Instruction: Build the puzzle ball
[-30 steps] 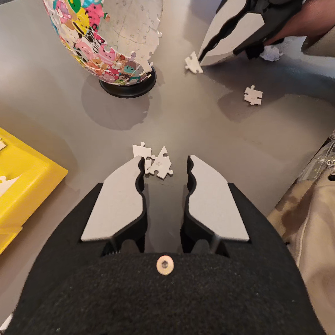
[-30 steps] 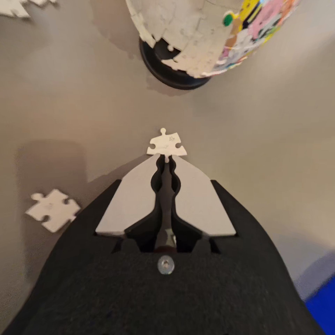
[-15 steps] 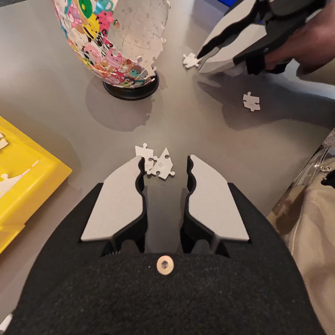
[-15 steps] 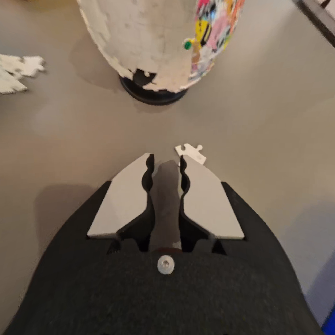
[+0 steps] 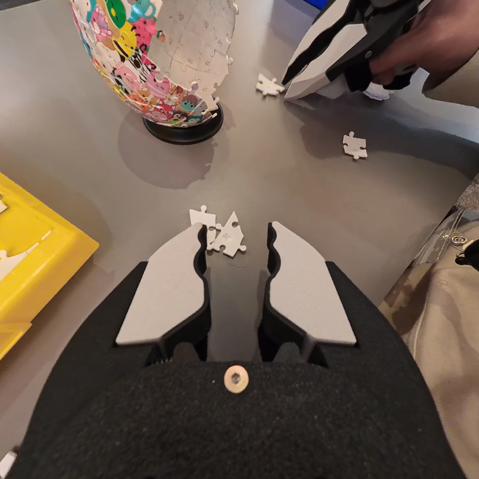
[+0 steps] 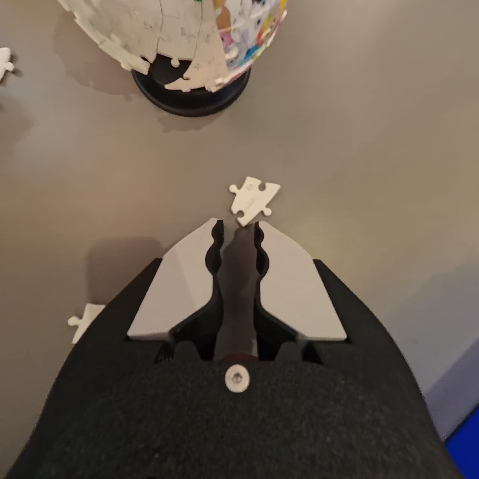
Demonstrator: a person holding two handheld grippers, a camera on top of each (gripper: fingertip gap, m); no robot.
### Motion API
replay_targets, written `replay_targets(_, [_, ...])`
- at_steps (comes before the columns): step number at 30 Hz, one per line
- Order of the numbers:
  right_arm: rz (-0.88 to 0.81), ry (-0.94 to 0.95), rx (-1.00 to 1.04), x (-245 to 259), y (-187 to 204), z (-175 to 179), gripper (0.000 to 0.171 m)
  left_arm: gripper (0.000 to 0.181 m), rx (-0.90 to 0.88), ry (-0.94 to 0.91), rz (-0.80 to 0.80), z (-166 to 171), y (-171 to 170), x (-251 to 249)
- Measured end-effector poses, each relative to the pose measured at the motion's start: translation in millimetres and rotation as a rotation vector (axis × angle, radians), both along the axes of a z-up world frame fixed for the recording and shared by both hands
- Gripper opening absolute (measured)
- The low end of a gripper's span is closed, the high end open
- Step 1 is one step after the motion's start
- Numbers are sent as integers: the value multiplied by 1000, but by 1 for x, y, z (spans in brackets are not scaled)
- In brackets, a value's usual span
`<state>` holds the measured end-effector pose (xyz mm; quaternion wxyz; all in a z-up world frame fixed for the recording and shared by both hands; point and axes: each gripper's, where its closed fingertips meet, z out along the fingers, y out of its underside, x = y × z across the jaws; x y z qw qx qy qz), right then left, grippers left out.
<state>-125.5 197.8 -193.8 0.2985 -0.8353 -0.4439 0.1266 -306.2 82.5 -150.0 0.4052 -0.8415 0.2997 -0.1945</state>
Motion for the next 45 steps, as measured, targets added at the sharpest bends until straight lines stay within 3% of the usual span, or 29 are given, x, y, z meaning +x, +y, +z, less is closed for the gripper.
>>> replay_targets(7, [-54, 31, 19, 3, 10, -2, 9, 44, 4, 0, 2, 1, 0, 0])
replay_targets(17, [-1, 12, 86, 0, 7, 7, 8, 44, 14, -15, 11, 5, 1, -2])
replay_targets(22, [97, 125, 89, -49, -16, 46, 7, 43, 11, -35, 23, 7, 2, -5])
replay_targets(26, [77, 89, 93, -89, -12, 60, 7, 44, 7, -42, 24, 7, 3, -6])
replay_targets(32, [47, -71, 62, -106, 1, 34, 7, 44, 2, -37, 30, 5, 4, -10])
replay_targets(45, [19, -191, 2, -103, 10, 18, 8, 44, -5, -61, 34, 6, 4, -13])
